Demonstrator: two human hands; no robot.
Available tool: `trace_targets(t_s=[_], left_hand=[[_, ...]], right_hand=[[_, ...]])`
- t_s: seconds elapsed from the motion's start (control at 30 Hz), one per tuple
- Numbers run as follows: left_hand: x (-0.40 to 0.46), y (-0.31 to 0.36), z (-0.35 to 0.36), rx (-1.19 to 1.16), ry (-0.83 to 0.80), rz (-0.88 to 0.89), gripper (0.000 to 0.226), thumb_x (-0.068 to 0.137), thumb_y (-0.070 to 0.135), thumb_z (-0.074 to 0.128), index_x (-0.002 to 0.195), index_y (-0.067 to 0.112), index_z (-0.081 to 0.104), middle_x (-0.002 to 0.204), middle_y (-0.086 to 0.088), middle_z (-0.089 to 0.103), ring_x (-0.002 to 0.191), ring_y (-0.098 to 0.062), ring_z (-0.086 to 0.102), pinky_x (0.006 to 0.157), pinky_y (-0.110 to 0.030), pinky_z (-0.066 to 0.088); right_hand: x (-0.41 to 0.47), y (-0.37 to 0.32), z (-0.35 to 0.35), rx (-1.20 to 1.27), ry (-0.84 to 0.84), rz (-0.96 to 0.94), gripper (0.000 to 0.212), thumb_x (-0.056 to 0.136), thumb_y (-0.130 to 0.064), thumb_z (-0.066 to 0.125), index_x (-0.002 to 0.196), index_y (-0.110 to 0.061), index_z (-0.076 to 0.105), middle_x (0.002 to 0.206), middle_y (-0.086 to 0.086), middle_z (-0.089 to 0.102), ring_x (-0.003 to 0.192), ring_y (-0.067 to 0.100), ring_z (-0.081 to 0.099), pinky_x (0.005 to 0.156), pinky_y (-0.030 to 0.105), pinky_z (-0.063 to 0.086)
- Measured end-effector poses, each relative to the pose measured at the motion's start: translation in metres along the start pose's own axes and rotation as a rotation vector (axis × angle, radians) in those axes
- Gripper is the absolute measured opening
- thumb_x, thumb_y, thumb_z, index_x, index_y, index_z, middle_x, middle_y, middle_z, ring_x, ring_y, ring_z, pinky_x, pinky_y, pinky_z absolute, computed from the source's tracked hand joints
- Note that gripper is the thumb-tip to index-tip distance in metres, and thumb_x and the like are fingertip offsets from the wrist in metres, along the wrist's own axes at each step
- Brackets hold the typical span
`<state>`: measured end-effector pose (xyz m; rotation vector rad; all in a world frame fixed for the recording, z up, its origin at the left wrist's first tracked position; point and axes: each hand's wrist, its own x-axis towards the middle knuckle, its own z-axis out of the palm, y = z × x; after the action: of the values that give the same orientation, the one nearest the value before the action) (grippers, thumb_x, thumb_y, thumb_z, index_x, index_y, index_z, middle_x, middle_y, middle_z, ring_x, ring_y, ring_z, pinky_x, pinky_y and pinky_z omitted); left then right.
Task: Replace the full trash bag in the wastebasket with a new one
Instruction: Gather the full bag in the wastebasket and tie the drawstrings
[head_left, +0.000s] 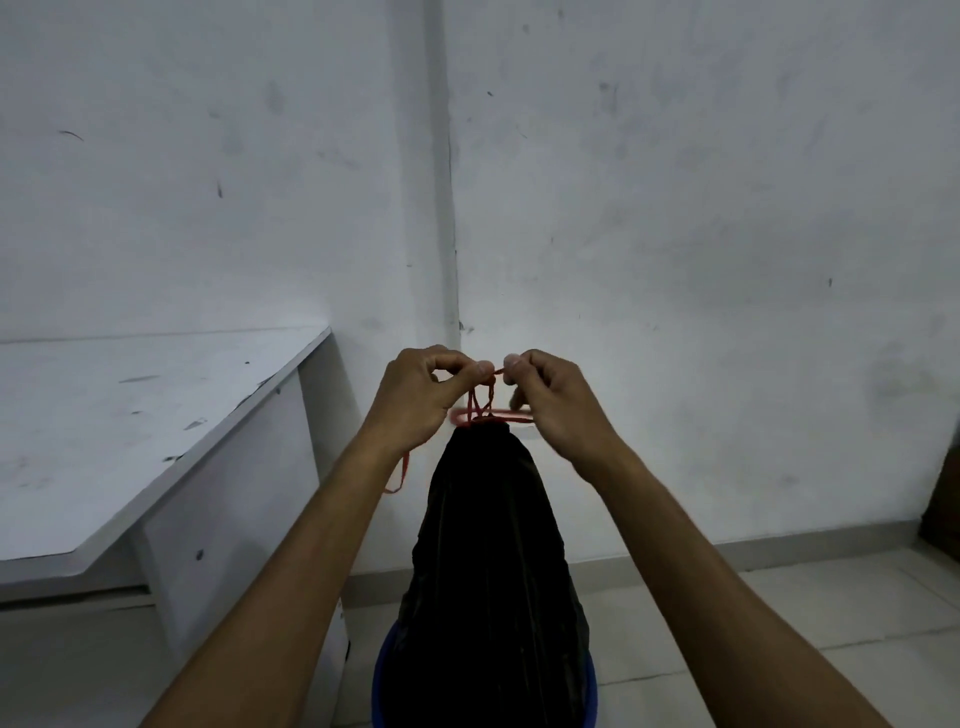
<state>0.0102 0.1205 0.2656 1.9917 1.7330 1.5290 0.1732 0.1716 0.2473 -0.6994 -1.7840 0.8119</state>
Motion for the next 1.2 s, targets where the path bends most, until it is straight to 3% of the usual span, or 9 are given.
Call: trace_targets(t_s=[0.07,0.2,0.33,0.43,0.5,0.6,0.73,1.0,1.2], left_hand=[[0.003,-0.002,-0.002,0.092,-0.018,0.052,0.029,0.087,0.053,0.063,0.087,0.030,0.080,0.093,0.015,0.070,0.086,-0.004,0.062,0.077,-0.021,0.044],[0.002,-0.007,-0.006,0.169,-0.009,0.041,0.031,0.085,0.059,0.060,0.079,0.034,0.077,0.076,0.022,0.065,0.071,0.001,0.060,0.071,-0.020,0.042],[-0.009,-0.020,-0.006,0.092,-0.010,-0.048,0.042,0.088,0.059,0.057,0.064,0.027,0.071,0.049,0.004,0.054,0.047,-0.007,0.045,0.060,-0.023,0.041],[-0.015,-0.034,-0.008,0.046,-0.011,-0.116,0.043,0.089,0.055,0.059,0.062,0.024,0.069,0.043,0.005,0.045,0.047,-0.008,0.041,0.058,-0.024,0.038],[-0.020,-0.047,-0.012,0.046,0.017,-0.150,0.044,0.089,0.054,0.059,0.062,0.021,0.070,0.047,0.001,0.048,0.047,-0.007,0.041,0.057,-0.025,0.037],[-0.030,-0.070,-0.024,0.098,0.048,-0.211,0.041,0.090,0.049,0.060,0.067,0.017,0.073,0.066,-0.003,0.065,0.062,-0.008,0.054,0.061,-0.021,0.040],[-0.031,-0.083,-0.027,0.144,0.065,-0.229,0.038,0.091,0.046,0.061,0.070,0.018,0.074,0.082,-0.011,0.072,0.082,-0.022,0.064,0.068,-0.020,0.043],[-0.015,-0.070,-0.034,0.070,0.066,-0.202,0.032,0.091,0.044,0.063,0.082,0.018,0.079,0.086,0.010,0.068,0.082,0.009,0.054,0.071,-0.011,0.036],[-0.010,-0.044,-0.027,-0.121,0.017,-0.231,0.032,0.094,0.043,0.059,0.083,0.019,0.076,0.087,0.023,0.067,0.084,0.020,0.056,0.078,-0.007,0.034]], right_hand=[[0.004,-0.009,-0.011,-0.026,-0.008,0.001,0.036,0.102,-0.037,0.052,0.074,-0.016,0.061,0.065,0.002,0.055,0.057,0.013,0.051,0.058,0.032,0.048],[0.006,-0.010,-0.026,0.168,-0.100,0.179,0.039,0.103,-0.037,0.051,0.071,-0.013,0.051,0.059,-0.003,0.035,0.048,0.012,0.038,0.047,0.026,0.039],[0.006,0.006,-0.036,0.469,-0.028,0.333,0.040,0.105,-0.031,0.046,0.069,-0.016,0.056,0.074,0.002,0.066,0.081,0.020,0.067,0.076,0.032,0.048],[0.005,0.016,-0.041,0.784,0.030,0.455,0.035,0.104,-0.029,0.049,0.072,-0.016,0.046,0.058,-0.003,0.040,0.047,0.011,0.043,0.058,0.025,0.050],[0.002,0.027,-0.047,0.706,0.039,0.513,0.034,0.104,-0.030,0.051,0.073,-0.017,0.044,0.060,-0.005,0.028,0.041,0.007,0.022,0.037,0.018,0.026],[-0.003,0.052,-0.057,0.545,0.075,0.586,0.034,0.102,-0.027,0.054,0.072,-0.017,0.045,0.055,-0.006,0.027,0.040,0.006,0.019,0.036,0.019,0.016],[-0.006,0.075,-0.051,0.525,0.149,0.600,0.028,0.102,-0.025,0.055,0.077,-0.012,0.051,0.055,-0.005,0.025,0.038,0.006,0.020,0.035,0.019,0.018],[0.000,0.080,-0.048,0.117,0.105,0.387,0.036,0.102,-0.039,0.052,0.083,-0.010,0.061,0.061,0.002,0.026,0.051,0.014,0.022,0.048,0.028,0.023],[-0.007,0.074,-0.027,-0.498,0.116,0.085,0.024,0.101,-0.040,0.051,0.099,-0.021,0.067,0.092,-0.005,0.065,0.090,0.016,0.059,0.080,0.033,0.045]])
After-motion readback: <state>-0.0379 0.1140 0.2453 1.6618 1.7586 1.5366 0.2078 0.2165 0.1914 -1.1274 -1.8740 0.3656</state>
